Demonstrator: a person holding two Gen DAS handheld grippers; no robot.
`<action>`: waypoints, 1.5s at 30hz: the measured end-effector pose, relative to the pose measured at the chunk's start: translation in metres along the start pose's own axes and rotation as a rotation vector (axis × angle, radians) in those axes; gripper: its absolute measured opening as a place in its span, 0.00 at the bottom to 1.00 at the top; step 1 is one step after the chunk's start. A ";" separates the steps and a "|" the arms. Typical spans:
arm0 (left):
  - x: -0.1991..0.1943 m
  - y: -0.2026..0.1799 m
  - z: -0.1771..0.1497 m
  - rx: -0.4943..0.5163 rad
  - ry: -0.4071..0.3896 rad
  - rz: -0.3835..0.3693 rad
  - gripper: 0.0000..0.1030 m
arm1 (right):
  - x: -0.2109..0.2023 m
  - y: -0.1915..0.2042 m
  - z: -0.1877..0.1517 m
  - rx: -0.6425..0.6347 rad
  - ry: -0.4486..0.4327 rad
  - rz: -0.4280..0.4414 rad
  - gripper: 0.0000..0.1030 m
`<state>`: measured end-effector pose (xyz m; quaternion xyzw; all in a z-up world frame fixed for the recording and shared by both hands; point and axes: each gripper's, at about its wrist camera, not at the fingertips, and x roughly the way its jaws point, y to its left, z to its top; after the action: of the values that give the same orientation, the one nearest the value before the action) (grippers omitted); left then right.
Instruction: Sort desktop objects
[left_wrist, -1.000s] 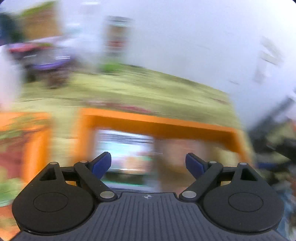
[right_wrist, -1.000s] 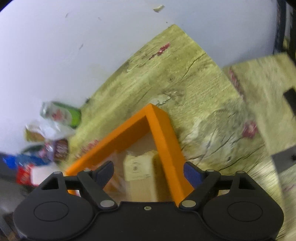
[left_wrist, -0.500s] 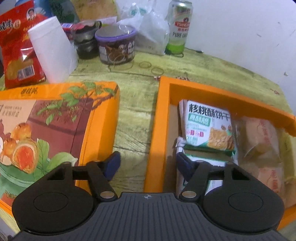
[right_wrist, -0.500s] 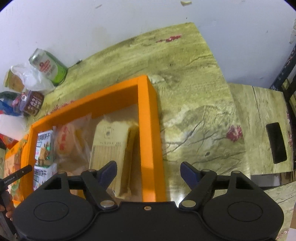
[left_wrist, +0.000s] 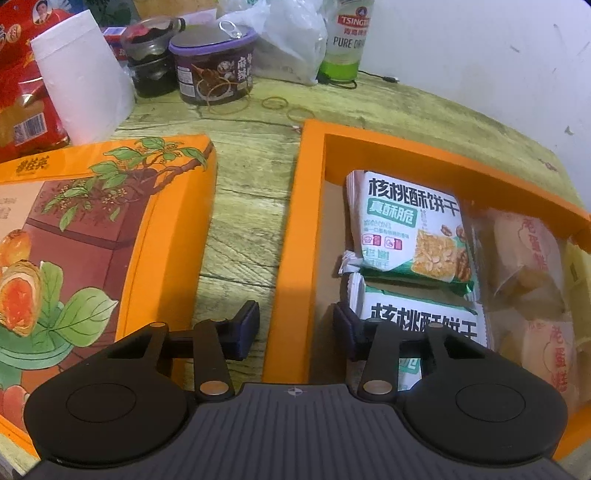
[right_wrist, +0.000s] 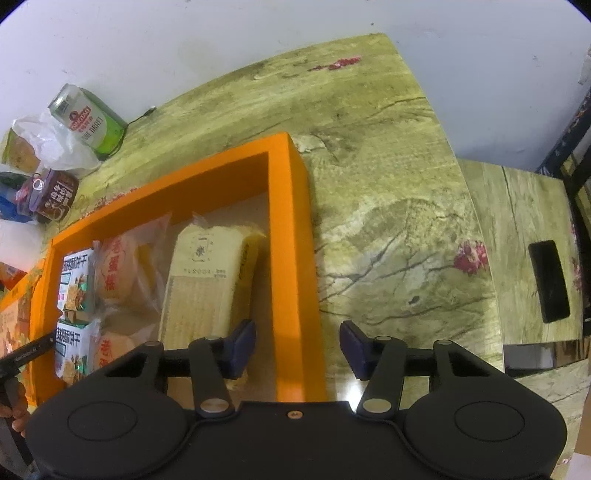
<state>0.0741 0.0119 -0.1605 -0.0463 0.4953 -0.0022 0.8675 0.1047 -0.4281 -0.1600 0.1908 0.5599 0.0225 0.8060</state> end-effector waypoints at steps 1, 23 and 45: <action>0.001 0.000 0.000 -0.001 0.000 -0.002 0.43 | 0.000 -0.001 -0.001 0.003 0.002 -0.004 0.46; 0.008 -0.002 0.013 0.000 0.001 -0.051 0.41 | 0.005 -0.007 0.009 0.036 -0.010 -0.012 0.30; 0.020 -0.004 0.038 0.004 -0.038 -0.023 0.33 | 0.006 -0.014 0.016 0.042 -0.023 -0.006 0.30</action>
<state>0.1176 0.0099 -0.1581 -0.0504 0.4783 -0.0120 0.8767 0.1191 -0.4439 -0.1655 0.2064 0.5515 0.0062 0.8082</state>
